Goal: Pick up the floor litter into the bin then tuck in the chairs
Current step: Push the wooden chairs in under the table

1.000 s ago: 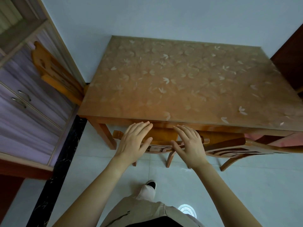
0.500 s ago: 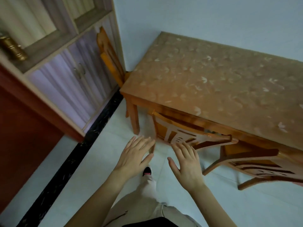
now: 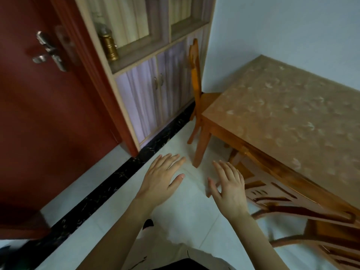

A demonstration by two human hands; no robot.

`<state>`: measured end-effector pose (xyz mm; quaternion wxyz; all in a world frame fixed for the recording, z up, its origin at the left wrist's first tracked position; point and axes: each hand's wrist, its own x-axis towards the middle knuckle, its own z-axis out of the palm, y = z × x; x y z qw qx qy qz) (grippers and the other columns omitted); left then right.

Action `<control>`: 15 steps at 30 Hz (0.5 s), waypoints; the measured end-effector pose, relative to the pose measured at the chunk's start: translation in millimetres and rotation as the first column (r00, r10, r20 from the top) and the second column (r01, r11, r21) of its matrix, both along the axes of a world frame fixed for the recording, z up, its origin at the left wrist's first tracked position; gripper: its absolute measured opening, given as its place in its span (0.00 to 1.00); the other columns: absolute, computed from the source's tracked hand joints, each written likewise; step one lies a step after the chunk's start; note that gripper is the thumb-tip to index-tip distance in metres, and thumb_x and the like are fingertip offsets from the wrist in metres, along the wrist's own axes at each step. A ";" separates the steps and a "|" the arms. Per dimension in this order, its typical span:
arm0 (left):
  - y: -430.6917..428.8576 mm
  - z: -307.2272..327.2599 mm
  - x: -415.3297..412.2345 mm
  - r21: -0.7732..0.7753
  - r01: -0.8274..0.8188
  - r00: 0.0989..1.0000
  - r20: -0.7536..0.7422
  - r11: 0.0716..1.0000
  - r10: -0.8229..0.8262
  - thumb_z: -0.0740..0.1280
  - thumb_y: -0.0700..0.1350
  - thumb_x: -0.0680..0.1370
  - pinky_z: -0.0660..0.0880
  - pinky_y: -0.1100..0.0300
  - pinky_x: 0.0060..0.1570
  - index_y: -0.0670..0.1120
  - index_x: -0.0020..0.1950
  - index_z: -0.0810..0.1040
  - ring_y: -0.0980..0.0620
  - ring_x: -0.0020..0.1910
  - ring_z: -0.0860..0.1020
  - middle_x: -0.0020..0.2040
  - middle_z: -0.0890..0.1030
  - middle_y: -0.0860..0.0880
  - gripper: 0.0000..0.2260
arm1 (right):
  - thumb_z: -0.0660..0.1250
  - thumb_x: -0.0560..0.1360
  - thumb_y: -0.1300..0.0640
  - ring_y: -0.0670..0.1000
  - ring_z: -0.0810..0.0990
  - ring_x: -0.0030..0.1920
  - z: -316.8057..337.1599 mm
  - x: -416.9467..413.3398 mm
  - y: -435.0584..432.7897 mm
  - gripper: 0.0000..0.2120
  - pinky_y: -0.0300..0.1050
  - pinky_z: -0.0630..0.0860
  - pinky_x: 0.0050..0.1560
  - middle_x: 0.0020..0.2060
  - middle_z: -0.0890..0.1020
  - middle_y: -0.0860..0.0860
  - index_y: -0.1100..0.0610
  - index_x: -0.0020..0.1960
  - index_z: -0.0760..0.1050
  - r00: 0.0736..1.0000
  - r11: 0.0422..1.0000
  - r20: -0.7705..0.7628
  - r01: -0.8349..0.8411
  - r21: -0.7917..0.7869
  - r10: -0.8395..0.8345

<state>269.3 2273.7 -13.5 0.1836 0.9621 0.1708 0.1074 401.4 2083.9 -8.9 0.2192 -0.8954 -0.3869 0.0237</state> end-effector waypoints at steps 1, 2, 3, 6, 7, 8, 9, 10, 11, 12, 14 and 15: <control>16.0 -2.2 -6.8 -0.003 -0.011 1.000 -0.003 1.000 0.011 0.52 0.57 0.80 0.53 0.53 0.74 0.51 0.73 0.68 0.50 0.72 0.65 0.71 0.71 0.51 0.23 | 0.51 0.80 0.41 0.58 0.67 0.72 -2.6 -4.2 16.4 0.26 0.59 0.60 0.73 0.70 0.74 0.52 0.52 0.73 0.68 1.000 1.000 -0.003 -0.001 0.008 0.001; 32.8 -4.3 -14.2 -0.007 -0.019 1.000 -0.010 1.000 0.019 0.52 0.57 0.80 0.52 0.53 0.74 0.51 0.73 0.68 0.50 0.72 0.65 0.71 0.71 0.51 0.23 | 0.51 0.80 0.41 0.58 0.67 0.72 -5.7 -9.0 33.9 0.26 0.58 0.60 0.72 0.69 0.74 0.52 0.52 0.73 0.69 1.000 1.000 -0.007 -0.001 0.012 0.001; 50.3 -5.8 -21.4 -0.006 -0.023 1.000 -0.015 1.000 0.023 0.52 0.57 0.80 0.52 0.53 0.74 0.51 0.73 0.68 0.50 0.72 0.65 0.71 0.71 0.51 0.23 | 0.52 0.80 0.41 0.58 0.67 0.72 -8.8 -14.2 51.8 0.26 0.58 0.61 0.72 0.69 0.74 0.52 0.52 0.73 0.69 1.000 1.000 -0.014 0.000 0.012 0.000; 105.2 -7.8 -39.2 0.016 -0.024 1.000 -0.016 1.000 0.024 0.54 0.56 0.80 0.55 0.51 0.73 0.51 0.73 0.69 0.49 0.71 0.66 0.70 0.72 0.50 0.22 | 0.51 0.80 0.40 0.58 0.67 0.72 -17.1 -25.7 107.1 0.27 0.58 0.63 0.71 0.69 0.74 0.53 0.53 0.73 0.69 0.999 1.000 -0.031 -0.007 -0.012 0.007; 123.5 -6.7 -43.3 0.024 -0.015 1.000 -0.022 1.000 0.016 0.54 0.56 0.80 0.56 0.50 0.73 0.51 0.73 0.69 0.48 0.72 0.66 0.71 0.72 0.50 0.22 | 0.51 0.80 0.40 0.58 0.67 0.72 -18.3 -28.0 125.6 0.27 0.58 0.63 0.71 0.69 0.74 0.53 0.53 0.73 0.69 0.999 1.000 -0.035 -0.013 -0.013 0.013; 141.3 -5.0 -46.4 0.030 -0.005 1.000 -0.026 1.000 0.006 0.54 0.56 0.80 0.56 0.49 0.73 0.51 0.73 0.69 0.48 0.72 0.66 0.71 0.71 0.51 0.22 | 0.51 0.80 0.40 0.58 0.67 0.72 -18.2 -30.4 143.1 0.27 0.59 0.64 0.71 0.69 0.74 0.53 0.53 0.73 0.69 0.999 1.000 -0.039 -0.015 -0.007 0.014; 157.7 -2.8 -48.2 0.036 0.003 1.000 -0.024 0.999 -0.002 0.54 0.56 0.80 0.55 0.49 0.73 0.51 0.73 0.68 0.49 0.72 0.65 0.71 0.71 0.51 0.22 | 0.52 0.80 0.41 0.58 0.67 0.72 -17.3 -32.2 159.0 0.27 0.59 0.64 0.71 0.69 0.74 0.53 0.53 0.73 0.69 0.999 1.000 -0.047 -0.014 0.001 0.014; 172.2 -0.6 -48.3 0.040 0.011 1.000 -0.020 0.999 -0.010 0.55 0.56 0.81 0.55 0.50 0.74 0.51 0.73 0.68 0.49 0.73 0.64 0.71 0.71 0.51 0.22 | 0.52 0.80 0.41 0.58 0.67 0.72 -15.0 -32.9 173.2 0.27 0.60 0.64 0.71 0.70 0.73 0.53 0.53 0.73 0.68 0.999 1.000 -0.052 -0.010 0.006 0.011; 188.7 1.9 -46.5 0.047 0.021 1.000 -0.018 0.999 -0.020 0.55 0.56 0.81 0.54 0.50 0.74 0.51 0.73 0.68 0.49 0.73 0.64 0.71 0.71 0.51 0.22 | 0.52 0.80 0.41 0.58 0.67 0.72 -12.2 -32.4 188.6 0.27 0.60 0.64 0.71 0.70 0.73 0.53 0.53 0.73 0.68 0.999 1.000 -0.053 -0.003 0.012 0.003; 201.6 4.6 -43.1 0.055 0.031 0.999 -0.009 0.998 -0.031 0.56 0.56 0.80 0.54 0.51 0.74 0.51 0.73 0.68 0.49 0.72 0.64 0.71 0.71 0.50 0.22 | 0.52 0.80 0.41 0.58 0.67 0.72 -8.8 -30.7 200.3 0.27 0.60 0.63 0.71 0.70 0.73 0.53 0.53 0.73 0.68 0.999 1.000 -0.049 0.002 0.018 -0.001; 223.1 8.2 -32.8 0.068 0.047 0.999 0.013 0.997 -0.048 0.56 0.55 0.80 0.54 0.51 0.74 0.51 0.73 0.69 0.49 0.72 0.65 0.71 0.71 0.50 0.22 | 0.53 0.80 0.42 0.58 0.67 0.71 -3.9 -24.5 216.9 0.26 0.59 0.63 0.71 0.70 0.73 0.54 0.53 0.73 0.68 1.000 1.000 -0.024 0.006 0.016 -0.006; 233.1 8.8 -26.1 0.069 0.052 0.998 0.022 0.996 -0.054 0.56 0.55 0.80 0.54 0.51 0.74 0.50 0.73 0.69 0.49 0.72 0.65 0.71 0.71 0.50 0.22 | 0.53 0.80 0.42 0.58 0.67 0.71 -2.6 -19.4 224.4 0.26 0.59 0.63 0.71 0.69 0.73 0.53 0.53 0.73 0.68 1.000 1.000 -0.015 0.011 0.009 -0.011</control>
